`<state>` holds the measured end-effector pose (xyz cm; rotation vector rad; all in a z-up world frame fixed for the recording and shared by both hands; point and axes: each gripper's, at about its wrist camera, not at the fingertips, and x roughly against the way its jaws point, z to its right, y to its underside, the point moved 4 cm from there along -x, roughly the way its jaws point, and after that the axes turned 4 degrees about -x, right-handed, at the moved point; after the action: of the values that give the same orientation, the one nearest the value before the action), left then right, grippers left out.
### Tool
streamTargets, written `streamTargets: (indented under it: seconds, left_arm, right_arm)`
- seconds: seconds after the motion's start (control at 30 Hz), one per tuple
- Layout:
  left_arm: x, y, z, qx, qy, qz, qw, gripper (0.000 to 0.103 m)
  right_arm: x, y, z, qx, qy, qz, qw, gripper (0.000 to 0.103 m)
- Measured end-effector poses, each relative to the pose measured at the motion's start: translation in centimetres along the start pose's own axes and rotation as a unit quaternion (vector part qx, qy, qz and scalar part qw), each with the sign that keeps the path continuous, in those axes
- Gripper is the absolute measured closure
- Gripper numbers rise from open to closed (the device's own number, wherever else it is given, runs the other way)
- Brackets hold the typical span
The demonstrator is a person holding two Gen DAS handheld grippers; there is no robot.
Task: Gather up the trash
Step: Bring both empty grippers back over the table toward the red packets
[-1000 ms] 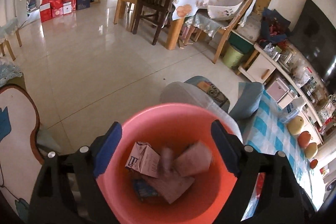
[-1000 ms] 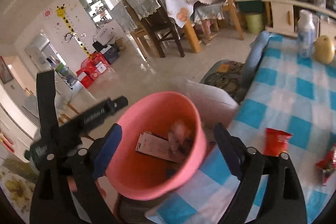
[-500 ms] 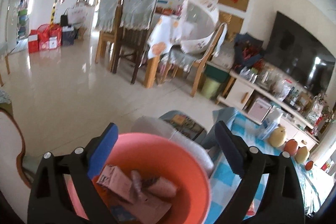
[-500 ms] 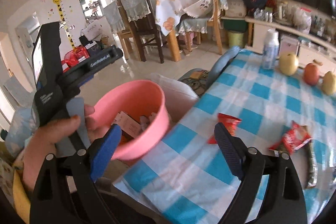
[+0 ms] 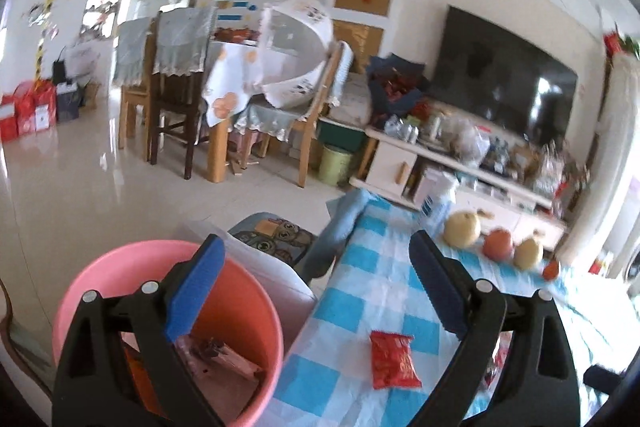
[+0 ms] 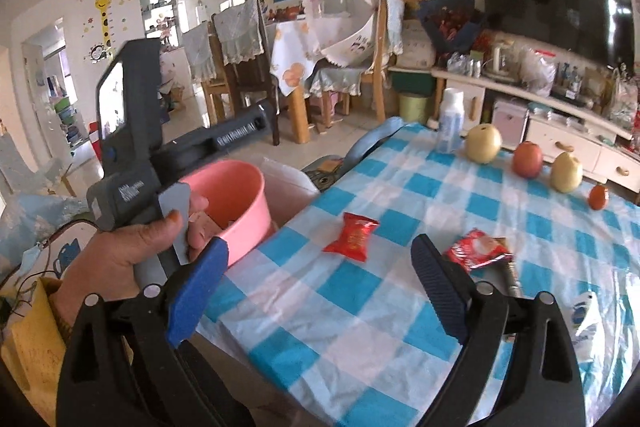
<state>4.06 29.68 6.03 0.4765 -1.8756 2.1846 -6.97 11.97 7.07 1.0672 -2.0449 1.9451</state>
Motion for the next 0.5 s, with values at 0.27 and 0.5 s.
streamTargets:
  seconds: [0.27, 0.5]
  left_arm:
    - [0.9, 2.4, 4.6, -0.056, 0.028, -0.027, 0.9977, 0.009]
    - [1.6, 4.1, 6.9, -0.076, 0.048, -0.047, 0.9948, 0.009]
  right_arm:
    - [2.2, 1.8, 0.8, 0.012, 0.015, 0.017, 1.0, 0.011]
    - [3.8, 2.9, 1.8, 0.014, 0.023, 0.034, 0.999, 0.009]
